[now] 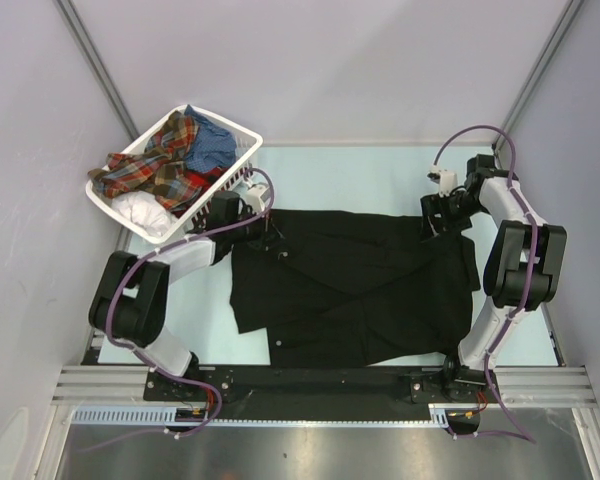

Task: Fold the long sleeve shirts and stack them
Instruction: Fold the shirt

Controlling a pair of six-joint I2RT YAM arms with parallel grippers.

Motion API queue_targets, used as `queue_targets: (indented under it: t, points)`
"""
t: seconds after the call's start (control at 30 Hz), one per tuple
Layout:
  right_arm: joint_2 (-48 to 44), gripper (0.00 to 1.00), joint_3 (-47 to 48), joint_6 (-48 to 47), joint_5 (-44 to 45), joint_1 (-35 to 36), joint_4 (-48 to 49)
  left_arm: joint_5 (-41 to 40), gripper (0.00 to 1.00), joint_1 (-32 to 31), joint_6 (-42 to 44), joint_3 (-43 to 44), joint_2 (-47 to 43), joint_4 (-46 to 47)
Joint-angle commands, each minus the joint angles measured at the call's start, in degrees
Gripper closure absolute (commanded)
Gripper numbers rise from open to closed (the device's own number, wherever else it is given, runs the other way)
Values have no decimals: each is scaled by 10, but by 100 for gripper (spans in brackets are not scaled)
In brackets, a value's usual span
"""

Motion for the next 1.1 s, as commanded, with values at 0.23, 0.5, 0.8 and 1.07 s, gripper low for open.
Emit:
queue_targets:
  t: [0.23, 0.5, 0.8, 1.07]
  points:
    - [23, 22, 30, -6, 19, -21, 13, -83, 90, 4, 30, 16, 0, -22]
    - [23, 26, 69, -52, 46, -16, 16, -118, 54, 2, 163, 94, -3, -170]
    - [67, 27, 113, -170, 122, 21, 64, -149, 12, -10, 484, 306, 70, -399]
    - [146, 25, 164, -219, 165, 35, 84, -219, 20, -8, 551, 470, 228, -448]
